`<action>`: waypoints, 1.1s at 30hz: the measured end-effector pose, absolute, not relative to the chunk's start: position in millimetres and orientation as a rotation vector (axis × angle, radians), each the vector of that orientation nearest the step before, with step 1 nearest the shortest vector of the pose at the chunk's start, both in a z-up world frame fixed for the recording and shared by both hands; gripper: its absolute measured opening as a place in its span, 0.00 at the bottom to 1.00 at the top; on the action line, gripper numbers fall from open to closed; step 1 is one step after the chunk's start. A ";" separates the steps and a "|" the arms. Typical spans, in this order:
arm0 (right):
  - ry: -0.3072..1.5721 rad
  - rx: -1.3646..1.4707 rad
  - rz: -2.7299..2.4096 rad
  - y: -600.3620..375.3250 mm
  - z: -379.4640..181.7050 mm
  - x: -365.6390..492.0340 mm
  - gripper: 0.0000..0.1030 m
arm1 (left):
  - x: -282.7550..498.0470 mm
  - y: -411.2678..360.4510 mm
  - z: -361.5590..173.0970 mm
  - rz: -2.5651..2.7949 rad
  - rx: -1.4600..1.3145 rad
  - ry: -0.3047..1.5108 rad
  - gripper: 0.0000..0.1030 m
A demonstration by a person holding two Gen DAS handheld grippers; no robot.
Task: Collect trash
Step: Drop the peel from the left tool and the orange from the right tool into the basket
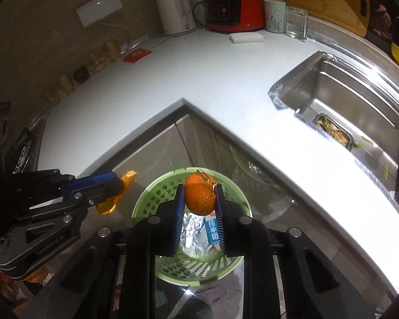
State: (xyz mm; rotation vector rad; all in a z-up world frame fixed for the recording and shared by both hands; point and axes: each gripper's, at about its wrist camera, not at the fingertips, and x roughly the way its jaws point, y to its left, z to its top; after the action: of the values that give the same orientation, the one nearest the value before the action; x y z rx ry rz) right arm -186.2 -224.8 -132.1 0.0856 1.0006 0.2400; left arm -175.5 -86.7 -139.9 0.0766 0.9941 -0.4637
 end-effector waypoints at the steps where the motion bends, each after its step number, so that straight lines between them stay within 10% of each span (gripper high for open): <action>1: 1.015 0.084 0.240 -224.4 -137.1 -193.4 0.22 | -180.3 -88.1 -146.3 -0.461 0.081 1.007 0.07; 8: 1.056 0.082 0.237 -230.1 -153.1 -220.1 0.22 | -190.4 -93.0 -191.8 -0.417 0.085 1.108 0.08; 12: 1.059 0.082 0.233 -233.9 -154.4 -225.0 0.22 | -190.3 -92.9 -213.8 -0.356 0.084 1.202 0.51; 21: 1.053 0.070 0.262 -227.8 -152.2 -225.2 0.22 | -193.8 -80.6 -199.2 -0.294 0.065 1.161 0.77; 33: 1.066 0.054 0.306 -208.8 -158.8 -216.1 0.25 | -191.4 -44.6 -168.5 -0.184 0.064 1.084 0.86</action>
State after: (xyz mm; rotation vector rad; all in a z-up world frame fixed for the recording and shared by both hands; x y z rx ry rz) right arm -216.1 -208.8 -158.8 0.0543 1.0661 0.3063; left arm -191.4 -44.6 -168.5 0.0640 1.0835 -0.1844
